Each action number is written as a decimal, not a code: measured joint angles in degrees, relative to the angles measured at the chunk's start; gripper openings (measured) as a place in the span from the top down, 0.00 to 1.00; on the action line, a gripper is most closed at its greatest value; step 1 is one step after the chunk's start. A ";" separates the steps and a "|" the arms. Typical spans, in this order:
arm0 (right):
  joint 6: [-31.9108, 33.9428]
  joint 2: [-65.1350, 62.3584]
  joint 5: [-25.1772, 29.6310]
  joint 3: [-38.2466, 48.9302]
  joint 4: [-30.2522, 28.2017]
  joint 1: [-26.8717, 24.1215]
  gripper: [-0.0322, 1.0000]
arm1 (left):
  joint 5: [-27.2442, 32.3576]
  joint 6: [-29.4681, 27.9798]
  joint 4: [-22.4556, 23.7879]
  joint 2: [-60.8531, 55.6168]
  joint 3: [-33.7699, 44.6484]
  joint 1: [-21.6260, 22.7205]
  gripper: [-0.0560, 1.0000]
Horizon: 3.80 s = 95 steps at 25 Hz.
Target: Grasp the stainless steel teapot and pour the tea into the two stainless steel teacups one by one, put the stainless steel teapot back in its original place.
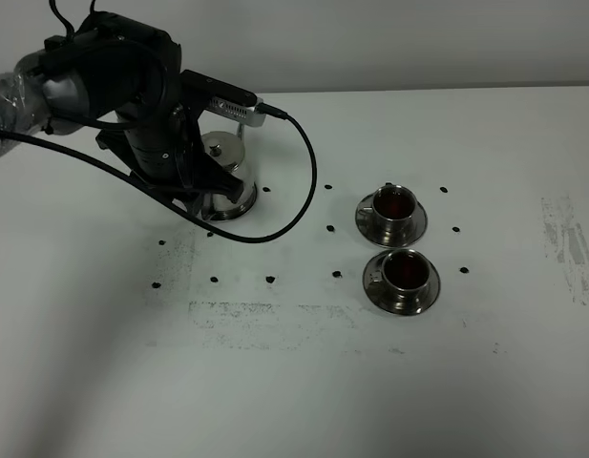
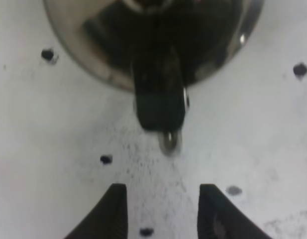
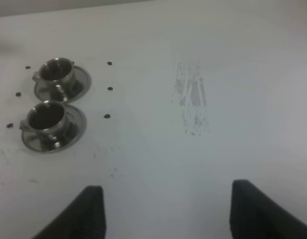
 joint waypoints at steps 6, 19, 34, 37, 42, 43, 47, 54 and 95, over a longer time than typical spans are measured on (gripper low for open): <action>0.00 0.00 0.00 0.00 0.00 0.00 0.46 | -4.30 0.00 0.32 -10.84 12.29 -0.12 0.63; 0.00 0.00 0.00 0.00 0.00 0.00 0.46 | 0.12 -10.57 18.84 -51.69 38.29 -0.37 0.63; 0.00 0.00 0.00 0.00 0.00 0.00 0.46 | 12.80 -14.07 10.37 -85.29 60.18 -0.37 0.63; 0.00 0.00 0.00 0.00 0.00 0.00 0.46 | 12.80 -13.56 6.96 -88.29 64.14 -0.37 0.63; 0.00 0.00 0.00 0.00 0.00 0.00 0.46 | 11.78 -10.09 3.39 -90.61 65.67 -0.37 0.62; 0.00 0.00 0.00 0.00 0.00 0.00 0.46 | 11.40 -9.07 2.76 -90.80 65.67 -0.37 0.62; 0.00 0.00 0.00 0.00 0.00 0.00 0.46 | 9.35 -4.25 0.24 -90.91 66.13 -0.37 0.62; 0.00 0.00 0.00 0.00 0.00 0.00 0.46 | 5.22 2.30 -4.29 -90.93 68.21 -0.37 0.62; 0.00 0.00 0.00 0.00 0.00 0.00 0.46 | 5.01 -1.81 -4.43 -119.91 68.40 20.26 0.65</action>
